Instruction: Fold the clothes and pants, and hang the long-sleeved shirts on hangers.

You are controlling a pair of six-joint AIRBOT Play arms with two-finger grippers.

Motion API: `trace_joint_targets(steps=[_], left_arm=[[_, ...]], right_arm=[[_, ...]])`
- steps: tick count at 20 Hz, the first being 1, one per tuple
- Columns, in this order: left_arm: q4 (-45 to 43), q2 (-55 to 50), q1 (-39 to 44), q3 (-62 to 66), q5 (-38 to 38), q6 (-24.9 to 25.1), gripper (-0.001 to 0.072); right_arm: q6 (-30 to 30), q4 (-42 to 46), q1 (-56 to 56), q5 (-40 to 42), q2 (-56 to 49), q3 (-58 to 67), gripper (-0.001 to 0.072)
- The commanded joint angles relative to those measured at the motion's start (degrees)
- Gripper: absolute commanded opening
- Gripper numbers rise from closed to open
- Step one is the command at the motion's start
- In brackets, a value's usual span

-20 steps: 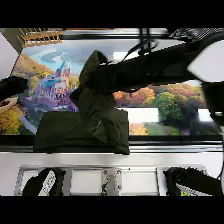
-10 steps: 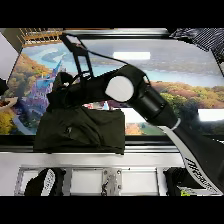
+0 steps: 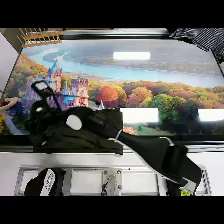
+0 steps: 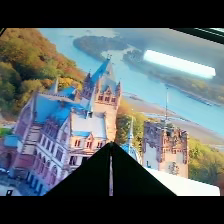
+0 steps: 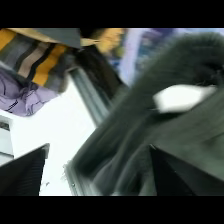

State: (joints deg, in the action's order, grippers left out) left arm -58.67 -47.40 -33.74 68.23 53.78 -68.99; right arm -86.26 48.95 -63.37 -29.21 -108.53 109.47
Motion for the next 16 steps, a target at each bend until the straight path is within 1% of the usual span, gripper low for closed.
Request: trace_joint_targets(steps=[1,4,5,8,9,11,12,13,16], left_arm=[[-0.2,-4.0,0.0,7.5,7.0,0.0,0.0007],[-0.1,-6.8,0.0,12.9,12.2,0.0,0.0007],[-0.1,-7.0,0.1,13.6,12.5,0.0,0.0007],[0.1,-5.4,0.1,12.4,12.4,-0.1,0.0006],[0.3,-4.1,0.1,10.8,12.4,-0.1,0.0007],[0.4,-1.2,0.1,5.6,12.3,-0.1,0.0007],[0.5,0.2,0.1,2.4,12.1,-0.7,0.0006],[0.5,1.6,0.1,-0.9,12.0,-1.4,0.0007],[1.9,4.9,1.1,-9.8,11.0,-1.5,0.0006]], right_arm=[[13.0,-13.1,-3.1,6.9,-6.6,0.5,0.0718],[12.8,-13.0,-0.1,-0.7,-5.4,0.4,0.0718],[12.3,-13.5,1.7,-2.7,-4.8,0.4,0.0718],[12.8,-12.9,7.2,-4.7,-0.9,-1.9,0.0718],[14.3,-12.7,9.2,-6.0,1.4,-4.1,0.0718],[18.8,-12.8,14.2,-10.5,7.1,-11.6,0.0718],[20.0,-12.8,17.2,-12.6,10.5,-17.2,0.0718],[20.7,-12.7,20.2,-13.9,14.1,-23.1,0.0718],[20.8,-12.5,30.3,-14.4,27.0,-45.0,0.0718]])
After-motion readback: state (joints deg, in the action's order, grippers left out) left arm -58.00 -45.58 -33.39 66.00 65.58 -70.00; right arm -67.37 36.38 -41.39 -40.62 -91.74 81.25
